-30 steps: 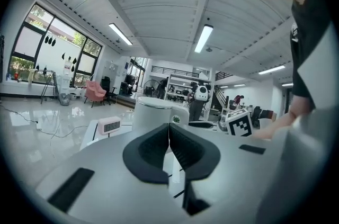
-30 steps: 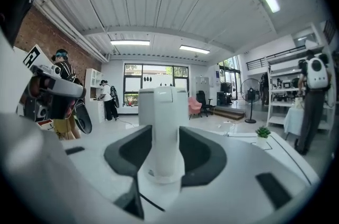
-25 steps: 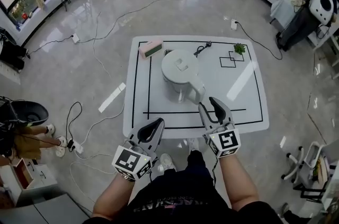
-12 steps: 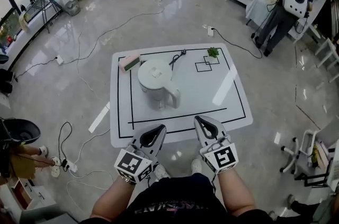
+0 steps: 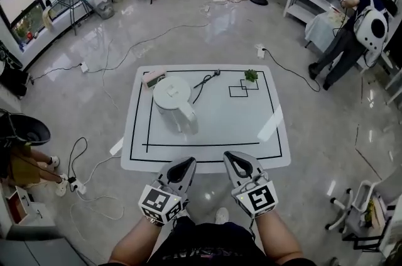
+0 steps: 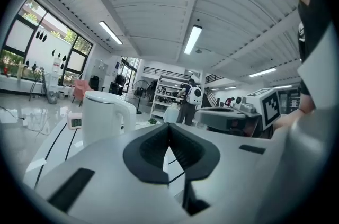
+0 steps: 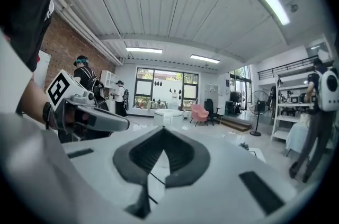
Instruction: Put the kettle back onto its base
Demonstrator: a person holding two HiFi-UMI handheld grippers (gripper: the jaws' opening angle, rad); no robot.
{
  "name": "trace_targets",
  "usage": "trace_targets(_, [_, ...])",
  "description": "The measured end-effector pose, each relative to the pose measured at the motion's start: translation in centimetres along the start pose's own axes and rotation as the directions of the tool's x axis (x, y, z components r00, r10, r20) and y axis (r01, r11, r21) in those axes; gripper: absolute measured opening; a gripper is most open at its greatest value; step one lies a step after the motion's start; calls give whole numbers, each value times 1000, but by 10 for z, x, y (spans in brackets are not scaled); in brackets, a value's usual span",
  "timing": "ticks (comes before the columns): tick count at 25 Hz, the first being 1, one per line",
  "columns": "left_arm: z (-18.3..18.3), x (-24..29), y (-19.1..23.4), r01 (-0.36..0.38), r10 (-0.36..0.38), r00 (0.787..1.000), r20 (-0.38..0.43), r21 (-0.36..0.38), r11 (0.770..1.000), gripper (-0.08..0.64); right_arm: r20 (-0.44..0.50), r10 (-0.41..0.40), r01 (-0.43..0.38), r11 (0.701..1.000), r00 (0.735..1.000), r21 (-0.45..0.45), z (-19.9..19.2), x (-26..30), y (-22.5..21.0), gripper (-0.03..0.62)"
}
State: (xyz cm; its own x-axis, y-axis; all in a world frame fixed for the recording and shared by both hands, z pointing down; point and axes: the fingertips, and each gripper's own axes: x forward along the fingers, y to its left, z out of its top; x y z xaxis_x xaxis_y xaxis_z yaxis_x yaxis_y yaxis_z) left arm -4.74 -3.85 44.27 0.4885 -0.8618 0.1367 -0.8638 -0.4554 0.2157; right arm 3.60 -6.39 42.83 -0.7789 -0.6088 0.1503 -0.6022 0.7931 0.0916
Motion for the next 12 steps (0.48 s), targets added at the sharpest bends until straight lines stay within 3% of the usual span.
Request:
trace_targets(6, [-6, -15, -34, -112, 112, 994, 6, 7, 994, 5, -3, 112, -112, 993, 994, 31, -8, -22, 2, 2])
trace_targets(12, [-16, -28, -63, -227, 227, 974, 19, -1, 974, 5, 16, 201, -201, 978, 980, 62, -16, -43, 5, 2])
